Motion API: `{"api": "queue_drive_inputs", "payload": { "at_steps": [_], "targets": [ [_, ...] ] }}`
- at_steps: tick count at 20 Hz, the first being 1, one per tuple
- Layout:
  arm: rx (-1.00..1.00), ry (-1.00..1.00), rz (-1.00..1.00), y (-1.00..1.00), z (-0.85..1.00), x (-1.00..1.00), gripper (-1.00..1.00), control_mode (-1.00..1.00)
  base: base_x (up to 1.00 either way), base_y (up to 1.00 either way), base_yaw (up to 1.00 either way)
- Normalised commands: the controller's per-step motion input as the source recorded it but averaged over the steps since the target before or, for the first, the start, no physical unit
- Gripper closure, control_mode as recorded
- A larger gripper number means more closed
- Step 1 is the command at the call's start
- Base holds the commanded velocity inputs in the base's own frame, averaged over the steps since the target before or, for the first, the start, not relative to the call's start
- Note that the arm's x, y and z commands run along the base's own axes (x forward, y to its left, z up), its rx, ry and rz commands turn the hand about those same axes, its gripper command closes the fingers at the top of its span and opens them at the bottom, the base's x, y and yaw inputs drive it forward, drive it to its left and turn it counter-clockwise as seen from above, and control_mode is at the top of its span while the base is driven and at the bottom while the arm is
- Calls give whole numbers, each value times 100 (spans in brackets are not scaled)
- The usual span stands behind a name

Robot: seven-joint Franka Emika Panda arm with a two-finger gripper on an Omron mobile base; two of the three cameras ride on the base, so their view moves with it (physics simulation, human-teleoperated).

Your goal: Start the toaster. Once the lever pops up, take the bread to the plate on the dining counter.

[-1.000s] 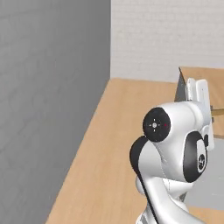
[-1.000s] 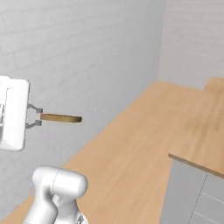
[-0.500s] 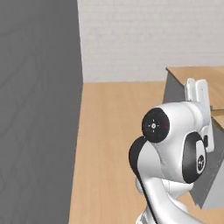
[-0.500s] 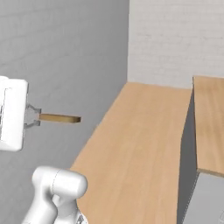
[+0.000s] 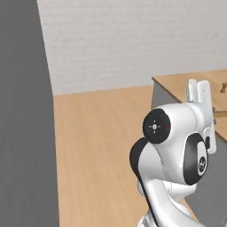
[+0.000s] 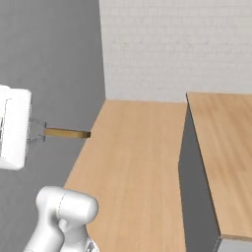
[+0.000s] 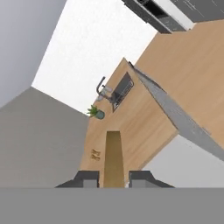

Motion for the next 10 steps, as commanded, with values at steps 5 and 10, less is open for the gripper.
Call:
{"api": "queue_drive_inputs", "payload": {
  "at_steps": [5,10],
  "targets": [
    [0,0,0,0,0,0,100,100,100,32,-31],
    [0,0,0,0,0,0,100,100,100,47,-31]
  ]
}}
